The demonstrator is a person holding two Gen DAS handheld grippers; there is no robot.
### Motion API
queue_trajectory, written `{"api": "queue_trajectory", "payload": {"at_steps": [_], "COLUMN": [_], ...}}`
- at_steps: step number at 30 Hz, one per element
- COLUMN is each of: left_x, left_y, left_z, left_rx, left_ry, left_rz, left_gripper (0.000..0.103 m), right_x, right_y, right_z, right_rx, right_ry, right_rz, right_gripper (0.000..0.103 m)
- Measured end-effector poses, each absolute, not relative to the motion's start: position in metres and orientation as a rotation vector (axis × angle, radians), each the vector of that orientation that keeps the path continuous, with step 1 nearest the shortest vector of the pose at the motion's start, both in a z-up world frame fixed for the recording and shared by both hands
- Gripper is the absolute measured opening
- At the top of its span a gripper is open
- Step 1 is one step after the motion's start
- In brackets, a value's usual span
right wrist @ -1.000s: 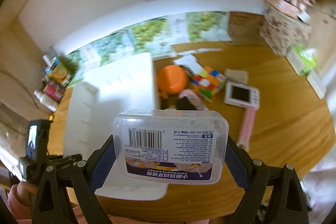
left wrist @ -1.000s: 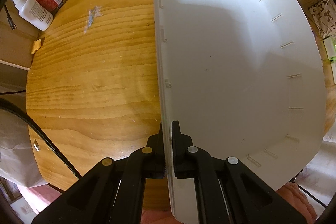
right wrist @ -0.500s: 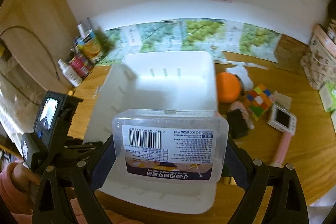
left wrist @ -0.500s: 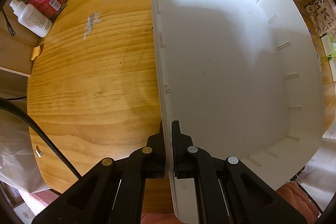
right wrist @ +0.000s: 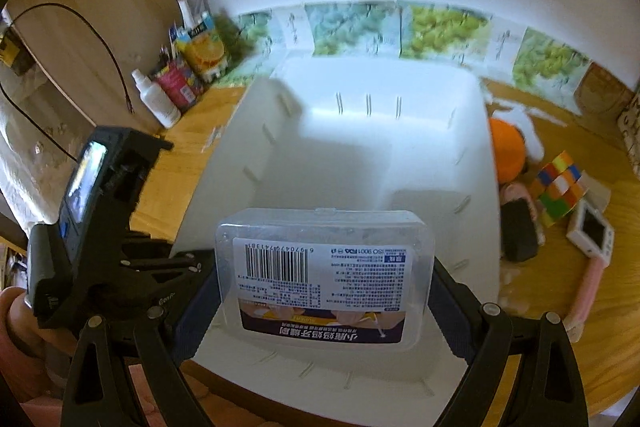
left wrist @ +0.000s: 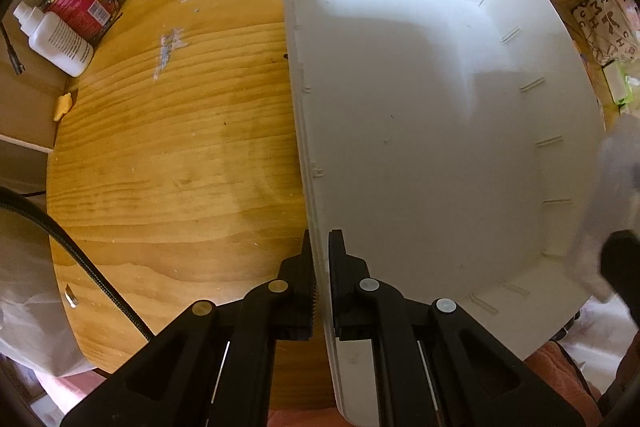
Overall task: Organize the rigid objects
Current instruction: 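Carry the clear box into the tray held by the left tool and release, then grasp the pink hair roller on the table with the right tool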
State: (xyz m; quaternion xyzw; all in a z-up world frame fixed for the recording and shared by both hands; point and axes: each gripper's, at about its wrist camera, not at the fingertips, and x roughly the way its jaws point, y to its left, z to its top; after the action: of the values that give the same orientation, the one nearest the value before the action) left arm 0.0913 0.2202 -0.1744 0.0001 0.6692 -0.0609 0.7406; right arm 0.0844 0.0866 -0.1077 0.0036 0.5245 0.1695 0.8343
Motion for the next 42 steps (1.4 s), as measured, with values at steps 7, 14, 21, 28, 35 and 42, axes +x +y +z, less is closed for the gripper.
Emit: {"api": "queue_trajectory", "payload": {"at_steps": [7,14,21,28,35,42], "left_x": [0.089,0.090,0.087,0.087,0.083,0.080], "left_y": [0.216,0.211,0.202,0.204,0.205,0.206], "left_z": [-0.173,-0.173,-0.172,-0.178,-0.173,-0.168], "left_rx": [0.012,0.039,0.038,-0.007,-0.025,-0.046], "left_ry": [1.465,1.450,1.443,1.431,1.424,1.420], "left_rz": [-0.131,-0.111,-0.073,-0.011,0.047,0.105], "left_gripper": [0.007,0.007,0.007,0.007,0.007,0.009], "right_x": [0.082,0.074,0.071,0.075,0.077,0.084], "right_y": [0.073,0.050,0.004,-0.056,-0.123,-0.183], "right_z": [-0.118,-0.104,-0.094,-0.091,-0.109,-0.133], "right_rx": [0.079,0.132,0.196,0.243,0.358,0.447], "right_ry": [1.151,1.066,1.022,1.030,1.099,1.192], "right_rz": [0.342,0.312,0.257,0.156,0.042,-0.056], "right_gripper": [0.097,0.099,0.099,0.099,0.099,0.098]}}
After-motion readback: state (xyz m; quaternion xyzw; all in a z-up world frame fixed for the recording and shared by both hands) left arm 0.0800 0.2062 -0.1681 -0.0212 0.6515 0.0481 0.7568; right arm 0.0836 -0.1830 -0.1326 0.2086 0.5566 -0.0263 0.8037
